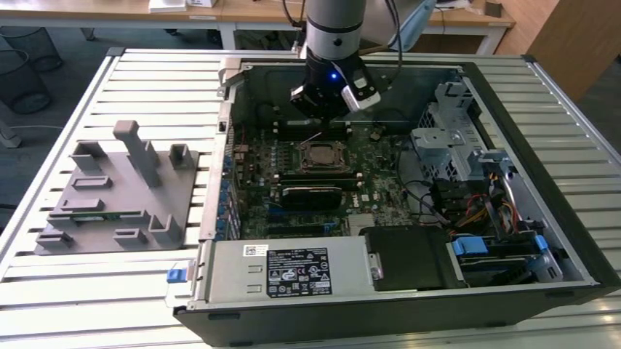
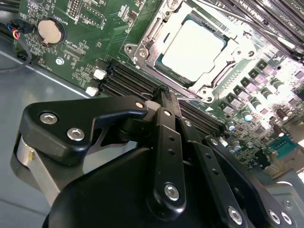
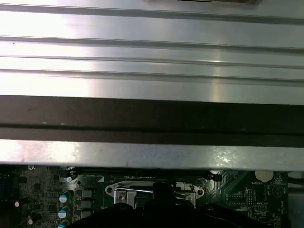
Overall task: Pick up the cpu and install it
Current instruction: 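Install the first cpu locking lever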
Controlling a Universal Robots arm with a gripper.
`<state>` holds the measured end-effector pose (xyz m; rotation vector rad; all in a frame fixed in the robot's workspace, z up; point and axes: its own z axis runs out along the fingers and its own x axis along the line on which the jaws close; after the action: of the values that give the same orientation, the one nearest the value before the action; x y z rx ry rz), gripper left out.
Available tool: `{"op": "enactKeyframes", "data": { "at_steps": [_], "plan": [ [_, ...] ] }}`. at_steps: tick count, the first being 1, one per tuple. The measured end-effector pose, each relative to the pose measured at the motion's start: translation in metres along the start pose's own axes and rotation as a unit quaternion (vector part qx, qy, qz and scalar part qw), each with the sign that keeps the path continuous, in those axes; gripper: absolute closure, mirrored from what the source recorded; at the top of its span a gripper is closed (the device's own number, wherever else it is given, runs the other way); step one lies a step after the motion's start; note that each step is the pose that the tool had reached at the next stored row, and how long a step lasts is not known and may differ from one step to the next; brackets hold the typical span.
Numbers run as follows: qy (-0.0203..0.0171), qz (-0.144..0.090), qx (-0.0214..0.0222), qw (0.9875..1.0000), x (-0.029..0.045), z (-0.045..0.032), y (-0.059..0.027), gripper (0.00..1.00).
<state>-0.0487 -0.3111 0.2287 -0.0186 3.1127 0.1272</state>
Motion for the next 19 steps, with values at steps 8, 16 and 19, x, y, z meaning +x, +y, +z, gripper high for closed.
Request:
{"op": "enactKeyframes", "data": {
  "at_steps": [8,16,19],
  "plan": [
    [0.0016,0.0,0.0001,1.0,-0.0029,0.0047,0.0,0.89],
    [0.0035,0.0,0.0,1.0,-0.0068,0.0094,-0.0002,0.89],
    [0.0039,0.0,0.0001,1.0,-0.0073,0.0112,-0.0003,0.89]
  ]
}}
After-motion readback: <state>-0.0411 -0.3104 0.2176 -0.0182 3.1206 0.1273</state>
